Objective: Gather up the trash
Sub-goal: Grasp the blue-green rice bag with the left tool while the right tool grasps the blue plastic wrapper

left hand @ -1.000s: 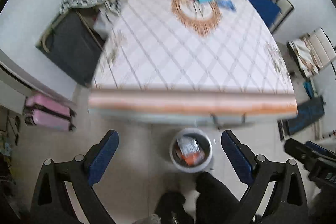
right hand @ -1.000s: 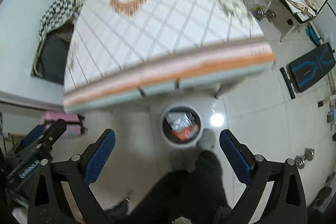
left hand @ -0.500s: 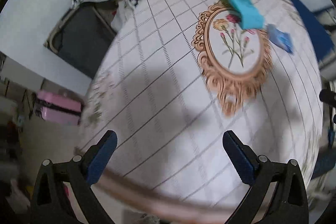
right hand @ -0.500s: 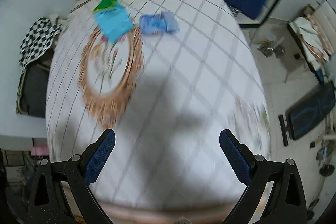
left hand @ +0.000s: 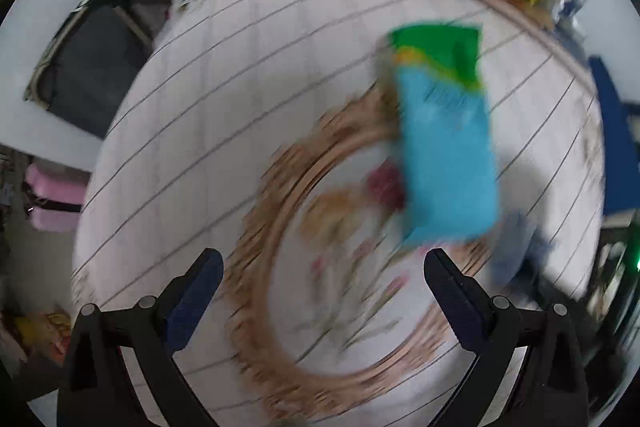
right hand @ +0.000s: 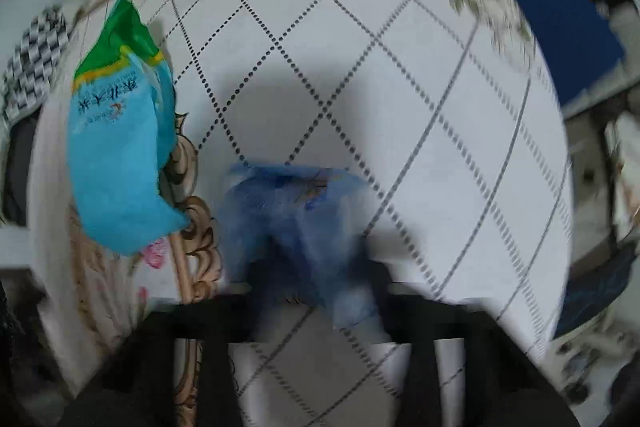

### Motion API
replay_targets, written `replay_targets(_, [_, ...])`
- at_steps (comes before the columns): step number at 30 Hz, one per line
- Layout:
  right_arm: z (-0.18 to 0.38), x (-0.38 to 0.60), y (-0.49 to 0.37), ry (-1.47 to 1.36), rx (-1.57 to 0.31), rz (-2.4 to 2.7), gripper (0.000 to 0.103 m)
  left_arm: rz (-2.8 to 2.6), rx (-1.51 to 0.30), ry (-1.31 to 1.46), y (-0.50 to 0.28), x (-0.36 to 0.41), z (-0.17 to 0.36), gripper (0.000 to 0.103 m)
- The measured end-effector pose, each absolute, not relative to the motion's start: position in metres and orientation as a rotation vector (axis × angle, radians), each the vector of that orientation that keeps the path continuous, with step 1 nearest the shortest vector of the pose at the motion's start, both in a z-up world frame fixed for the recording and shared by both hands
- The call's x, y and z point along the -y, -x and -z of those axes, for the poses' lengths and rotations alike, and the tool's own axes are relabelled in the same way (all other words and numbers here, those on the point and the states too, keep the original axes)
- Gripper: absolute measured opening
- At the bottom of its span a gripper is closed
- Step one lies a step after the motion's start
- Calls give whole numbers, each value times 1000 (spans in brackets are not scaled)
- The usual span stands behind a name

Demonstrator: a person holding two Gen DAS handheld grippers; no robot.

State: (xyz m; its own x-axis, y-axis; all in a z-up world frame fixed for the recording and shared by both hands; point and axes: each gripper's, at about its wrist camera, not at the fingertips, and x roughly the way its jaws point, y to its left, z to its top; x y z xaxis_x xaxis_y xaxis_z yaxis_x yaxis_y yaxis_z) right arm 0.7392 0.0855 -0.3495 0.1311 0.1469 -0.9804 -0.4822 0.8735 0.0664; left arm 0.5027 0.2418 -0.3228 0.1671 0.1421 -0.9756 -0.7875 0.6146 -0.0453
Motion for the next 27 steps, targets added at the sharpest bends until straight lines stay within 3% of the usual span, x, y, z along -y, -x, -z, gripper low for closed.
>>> replay_targets(5, [344,-57,-785,161,-1375,-383,18,-645,-1241,681,-569,-249,330,103])
replay_targets(12, [352,-45,-841,79,-1409,-340,18,-674,-1386,675,-630,-272,389,102])
replay_targets(14, [356,-48,-850,77,-1413,-343,18,-685,-1398,644,-629,-272,400,100])
replay_targets(18, [357,-55,-855,88,-1404,-361,18,-652,-1346,554,-613,-259,393,84])
replay_targets(27, [330,-21,-791,113,-1357,-412,18,-607,-1237,349,-532,-201,339,83])
